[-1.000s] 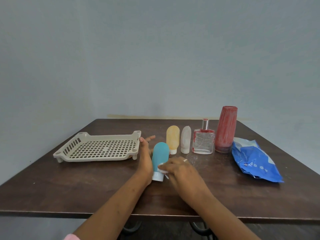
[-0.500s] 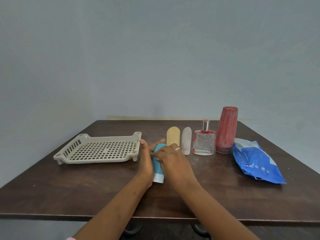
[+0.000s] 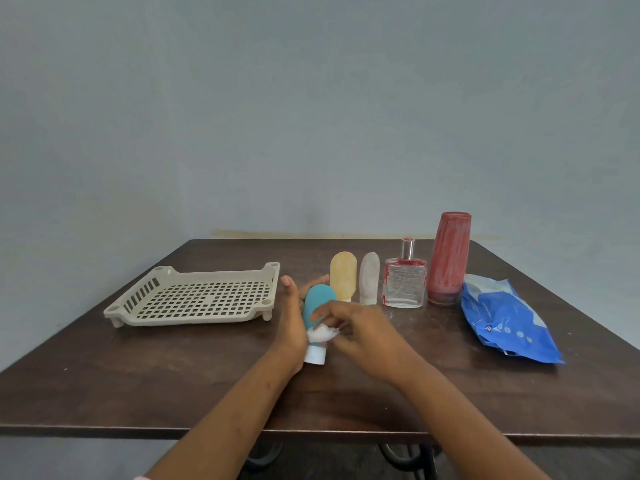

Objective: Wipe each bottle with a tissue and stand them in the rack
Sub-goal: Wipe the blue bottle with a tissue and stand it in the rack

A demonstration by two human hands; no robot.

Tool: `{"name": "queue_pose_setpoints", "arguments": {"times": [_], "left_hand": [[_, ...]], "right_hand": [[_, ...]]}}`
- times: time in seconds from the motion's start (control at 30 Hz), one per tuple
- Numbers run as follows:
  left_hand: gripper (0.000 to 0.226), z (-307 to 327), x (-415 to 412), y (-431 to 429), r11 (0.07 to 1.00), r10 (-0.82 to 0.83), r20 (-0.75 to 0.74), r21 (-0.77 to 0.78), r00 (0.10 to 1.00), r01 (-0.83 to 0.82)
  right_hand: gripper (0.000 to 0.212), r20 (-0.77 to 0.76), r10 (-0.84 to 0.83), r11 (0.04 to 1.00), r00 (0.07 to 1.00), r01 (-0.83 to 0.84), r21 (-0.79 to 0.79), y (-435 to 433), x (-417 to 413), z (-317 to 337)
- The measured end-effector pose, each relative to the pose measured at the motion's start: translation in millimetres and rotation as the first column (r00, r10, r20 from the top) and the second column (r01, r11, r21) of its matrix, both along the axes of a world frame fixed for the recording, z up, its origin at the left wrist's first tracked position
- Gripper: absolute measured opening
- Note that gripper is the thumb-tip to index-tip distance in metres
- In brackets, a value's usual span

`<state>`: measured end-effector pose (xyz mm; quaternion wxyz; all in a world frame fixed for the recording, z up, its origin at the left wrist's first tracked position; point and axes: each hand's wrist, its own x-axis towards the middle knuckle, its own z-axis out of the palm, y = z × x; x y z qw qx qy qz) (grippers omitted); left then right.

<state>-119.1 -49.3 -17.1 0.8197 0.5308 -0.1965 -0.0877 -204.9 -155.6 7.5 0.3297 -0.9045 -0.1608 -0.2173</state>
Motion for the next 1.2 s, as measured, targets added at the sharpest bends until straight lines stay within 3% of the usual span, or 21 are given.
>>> {"name": "queue_pose_setpoints", "arguments": {"times": [0.27,0.5,0.67,0.73,0.93,1.07,1.2], "left_hand": [[0.061,5.9,-4.1,1.3,0.996,0.001,-0.002,0.093,1.0,0.0],[0.054,2.9,0.5,4.1,0.987,0.065,0.032,0.148,0.997,-0.069],[0.076,1.4,0.8,3.3,0.979,0.094,0.026,0.178,0.995,-0.097],[0.074,0.8,1.0,3.5,0.976,0.095,0.035,0.193,0.995,-0.1],[0.054,2.6,-1.0,7.4,0.965,0.063,0.076,0.248,0.995,-0.08],[0.043,1.3,2.9,14.2,0.96,0.02,0.048,0.277,0.999,-0.032],[0.062,3.7,5.9,31.8,0.973,-0.128,-0.073,0.186,0.989,0.139]], "right_hand": [[0.013,0.141,-0.206,0.942,0.968,0.157,0.298,-11.2,17.2,7.3],[0.022,0.129,-0.162,0.951,0.978,0.12,0.286,3.0,9.6,-16.0],[0.027,-0.019,-0.081,0.987,0.997,0.083,0.136,3.5,-4.0,-14.3],[0.028,-0.126,-0.016,0.992,0.992,0.031,0.121,4.1,-7.8,-16.0],[0.021,-0.157,0.035,0.923,0.987,0.028,0.385,0.7,-13.5,-29.7],[0.012,-0.153,0.02,0.822,0.988,0.071,0.565,-3.4,-15.1,-30.2],[0.012,-0.191,-0.005,0.72,0.982,0.136,0.68,-4.5,-12.3,-29.5]]}}
